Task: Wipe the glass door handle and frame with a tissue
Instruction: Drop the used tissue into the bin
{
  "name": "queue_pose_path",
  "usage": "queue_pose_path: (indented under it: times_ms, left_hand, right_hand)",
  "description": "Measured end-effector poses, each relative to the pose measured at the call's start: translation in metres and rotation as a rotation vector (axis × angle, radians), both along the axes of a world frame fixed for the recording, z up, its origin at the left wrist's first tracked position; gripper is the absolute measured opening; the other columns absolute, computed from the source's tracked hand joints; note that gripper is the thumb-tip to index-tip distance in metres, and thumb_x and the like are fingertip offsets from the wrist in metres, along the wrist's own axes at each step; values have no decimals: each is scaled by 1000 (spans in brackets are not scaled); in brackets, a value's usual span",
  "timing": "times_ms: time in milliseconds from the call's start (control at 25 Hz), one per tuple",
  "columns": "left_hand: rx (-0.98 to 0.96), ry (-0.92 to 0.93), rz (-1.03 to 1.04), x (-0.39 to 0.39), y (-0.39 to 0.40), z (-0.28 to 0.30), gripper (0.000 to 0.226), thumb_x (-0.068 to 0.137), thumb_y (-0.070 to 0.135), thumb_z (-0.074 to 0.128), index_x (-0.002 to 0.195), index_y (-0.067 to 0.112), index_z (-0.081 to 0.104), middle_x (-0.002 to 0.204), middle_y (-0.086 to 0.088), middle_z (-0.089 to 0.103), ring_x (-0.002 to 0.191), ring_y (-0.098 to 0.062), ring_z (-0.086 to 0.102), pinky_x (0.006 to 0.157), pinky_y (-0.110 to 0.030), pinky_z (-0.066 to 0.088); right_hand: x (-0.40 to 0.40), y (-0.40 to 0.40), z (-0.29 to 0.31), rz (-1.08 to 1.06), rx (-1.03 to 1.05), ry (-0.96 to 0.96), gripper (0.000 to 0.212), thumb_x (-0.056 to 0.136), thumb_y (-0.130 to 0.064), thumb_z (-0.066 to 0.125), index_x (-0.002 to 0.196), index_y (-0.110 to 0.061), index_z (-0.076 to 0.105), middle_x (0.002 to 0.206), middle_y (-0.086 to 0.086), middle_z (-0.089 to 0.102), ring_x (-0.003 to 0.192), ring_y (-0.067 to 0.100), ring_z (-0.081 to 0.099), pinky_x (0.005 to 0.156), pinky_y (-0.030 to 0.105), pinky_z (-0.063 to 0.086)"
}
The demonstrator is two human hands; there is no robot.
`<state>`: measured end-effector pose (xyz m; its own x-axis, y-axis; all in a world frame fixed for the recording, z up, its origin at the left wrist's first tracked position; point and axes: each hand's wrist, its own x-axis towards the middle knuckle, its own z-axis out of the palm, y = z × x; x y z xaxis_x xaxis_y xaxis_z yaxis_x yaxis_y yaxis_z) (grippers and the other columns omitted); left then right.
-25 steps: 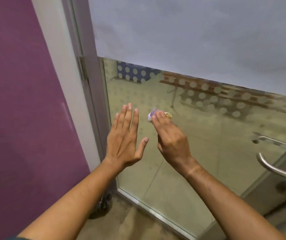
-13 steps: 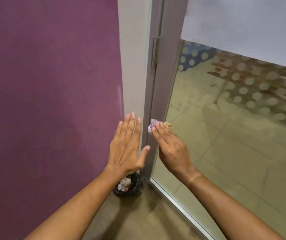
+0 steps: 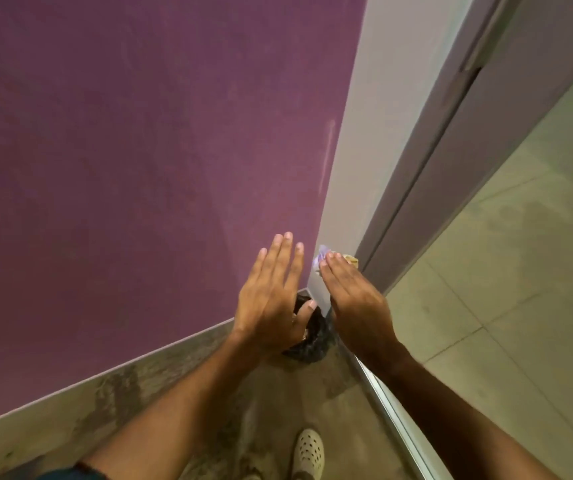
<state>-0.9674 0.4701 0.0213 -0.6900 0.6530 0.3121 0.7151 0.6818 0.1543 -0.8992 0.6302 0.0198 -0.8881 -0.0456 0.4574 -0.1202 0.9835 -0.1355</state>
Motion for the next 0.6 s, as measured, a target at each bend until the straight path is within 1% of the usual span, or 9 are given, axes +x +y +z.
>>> queue_pose_path:
  times_ms: [80, 160, 200, 280, 320, 360, 440, 520, 600]
  left_hand:
    - [-2, -54, 31, -8, 3, -14, 86, 89, 42, 56, 156, 0, 23, 163, -24, 19, 152, -39, 15, 122, -54, 23]
    - [-15, -78, 59, -16, 3, -30, 82, 91, 40, 56, 155, -3, 27, 162, -25, 21, 152, -40, 16, 122, -54, 23]
    - [-49, -76, 72, -19, 4, -38, 80, 93, 41, 52, 154, -5, 28, 162, -26, 21, 152, -41, 17, 122, -54, 24]
    - [-138, -100, 96, -26, 2, -56, 79, 96, 46, 40, 154, -6, 26, 162, -28, 19, 152, -42, 17, 120, -54, 27]
    - [-146, -127, 102, -30, 1, -65, 79, 97, 47, 35, 154, -6, 24, 162, -27, 17, 152, -41, 15, 121, -54, 26]
    - [-157, -155, 111, -35, 1, -76, 79, 97, 48, 32, 155, -5, 22, 163, -27, 15, 153, -40, 12, 122, -54, 24]
    - [-193, -171, 125, -46, -3, -94, 80, 98, 50, 29, 156, -5, 20, 163, -25, 12, 153, -39, 10, 122, -54, 23]
    - [-190, -186, 118, -55, -8, -113, 80, 99, 51, 30, 156, -5, 20, 163, -25, 13, 153, -39, 10, 123, -54, 22]
    - [-158, -252, 102, -61, -14, -128, 79, 100, 50, 34, 156, -4, 21, 163, -26, 14, 154, -38, 10, 123, -55, 19]
  right_hand:
    - [-17, 7, -17, 22, -22, -22, 50, 84, -7, 74, 131, 3, 58, 134, 20, 59, 127, 31, 57, 109, 42, 42]
    - [-24, 14, -39, 84, -42, 5, 45, 93, -18, 65, 131, 4, 58, 136, 20, 58, 130, 33, 54, 108, 44, 44]
    - [-27, 18, -50, 103, -60, -3, 48, 93, -22, 64, 133, 5, 56, 139, 21, 56, 132, 32, 52, 107, 44, 45]
    - [-34, 23, -72, 115, -96, -21, 56, 90, -23, 68, 136, 5, 53, 144, 20, 49, 136, 31, 46, 108, 45, 45]
    - [-39, 25, -84, 109, -97, -14, 56, 89, -22, 69, 136, 4, 53, 146, 20, 47, 137, 30, 44, 108, 44, 43]
    - [-47, 28, -98, 106, -88, -1, 53, 89, -19, 68, 135, 4, 54, 146, 19, 46, 138, 28, 43, 108, 44, 41]
    - [-65, 31, -127, 113, -76, 1, 45, 94, -14, 61, 134, 5, 55, 146, 18, 45, 138, 27, 41, 111, 41, 37]
    - [-85, 32, -157, 102, -94, -95, 44, 96, -14, 57, 135, 5, 54, 145, 21, 49, 136, 31, 46, 110, 43, 41]
    - [-99, 31, -182, 79, -147, -281, 47, 93, -15, 64, 134, 5, 55, 142, 24, 52, 131, 39, 51, 103, 51, 49]
